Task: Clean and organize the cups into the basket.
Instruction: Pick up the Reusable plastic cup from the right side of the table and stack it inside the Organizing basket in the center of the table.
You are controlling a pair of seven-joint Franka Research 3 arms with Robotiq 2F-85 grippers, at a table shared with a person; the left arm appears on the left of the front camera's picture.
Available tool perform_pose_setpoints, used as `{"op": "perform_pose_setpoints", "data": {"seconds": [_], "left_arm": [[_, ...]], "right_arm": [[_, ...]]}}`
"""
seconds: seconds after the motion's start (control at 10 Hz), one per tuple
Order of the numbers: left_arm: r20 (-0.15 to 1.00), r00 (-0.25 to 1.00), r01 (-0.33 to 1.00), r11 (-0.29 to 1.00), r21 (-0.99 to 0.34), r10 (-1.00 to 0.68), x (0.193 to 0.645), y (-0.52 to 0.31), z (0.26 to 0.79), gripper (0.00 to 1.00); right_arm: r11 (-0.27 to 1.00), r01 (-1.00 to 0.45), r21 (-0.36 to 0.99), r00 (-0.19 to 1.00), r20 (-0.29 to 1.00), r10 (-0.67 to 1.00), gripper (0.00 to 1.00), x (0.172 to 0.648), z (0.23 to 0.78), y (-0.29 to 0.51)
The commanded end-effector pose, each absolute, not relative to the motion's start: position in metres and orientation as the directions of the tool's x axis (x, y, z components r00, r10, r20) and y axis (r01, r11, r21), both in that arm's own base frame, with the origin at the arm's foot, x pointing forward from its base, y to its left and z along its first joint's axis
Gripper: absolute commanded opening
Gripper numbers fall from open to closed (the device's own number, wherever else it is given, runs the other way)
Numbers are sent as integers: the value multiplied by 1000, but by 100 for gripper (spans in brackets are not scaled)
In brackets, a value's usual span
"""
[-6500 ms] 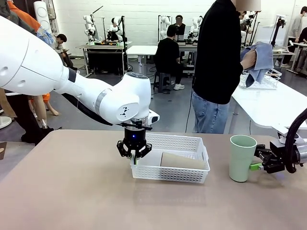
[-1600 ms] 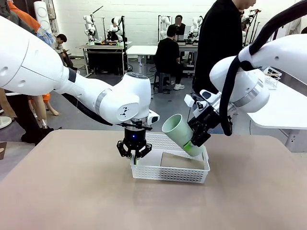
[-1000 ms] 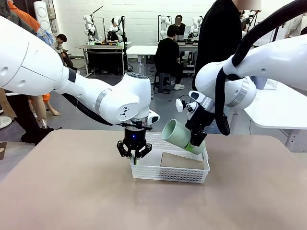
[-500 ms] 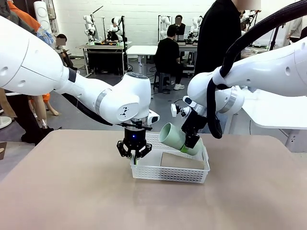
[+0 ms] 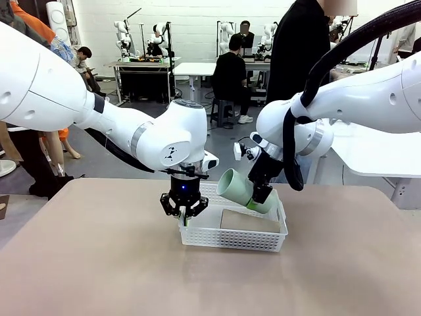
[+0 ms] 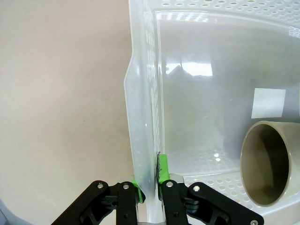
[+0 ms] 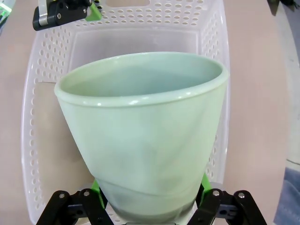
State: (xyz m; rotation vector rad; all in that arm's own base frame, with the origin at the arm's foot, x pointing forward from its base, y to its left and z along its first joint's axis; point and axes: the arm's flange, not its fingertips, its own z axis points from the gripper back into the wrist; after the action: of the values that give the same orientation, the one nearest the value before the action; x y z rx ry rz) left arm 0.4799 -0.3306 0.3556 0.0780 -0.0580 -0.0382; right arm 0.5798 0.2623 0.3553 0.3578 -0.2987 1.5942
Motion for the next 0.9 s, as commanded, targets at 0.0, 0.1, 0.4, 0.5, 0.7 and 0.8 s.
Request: {"op": "perform_pose_setpoints", "data": {"seconds": [0.0, 0.1, 0.4, 0.5, 0.7, 0.8], "left_arm": [[56, 998, 37, 996, 80, -42, 480, -331, 355, 0], [56, 998, 37, 996, 80, -42, 480, -331, 355, 0], [56, 998, 37, 996, 80, -42, 480, -331, 355, 0], [56, 998, 37, 996, 80, -42, 480, -331, 355, 0], [56, 998, 37, 996, 80, -42, 480, -331, 355, 0], [56, 998, 37, 996, 80, -42, 480, -331, 355, 0]], "right_arm": [[-58, -998, 22, -44, 396, 917, 82, 579, 355, 260], [-58, -998, 22, -44, 396, 917, 82, 579, 355, 260], [-29, -999, 28, -16, 382, 924, 82, 583, 352, 264], [-20, -999, 27, -9, 364, 931, 82, 585, 348, 265], [-5, -999, 38, 8, 339, 941, 82, 591, 336, 266], [-7, -999, 38, 6, 340, 941, 82, 593, 333, 267]]}}
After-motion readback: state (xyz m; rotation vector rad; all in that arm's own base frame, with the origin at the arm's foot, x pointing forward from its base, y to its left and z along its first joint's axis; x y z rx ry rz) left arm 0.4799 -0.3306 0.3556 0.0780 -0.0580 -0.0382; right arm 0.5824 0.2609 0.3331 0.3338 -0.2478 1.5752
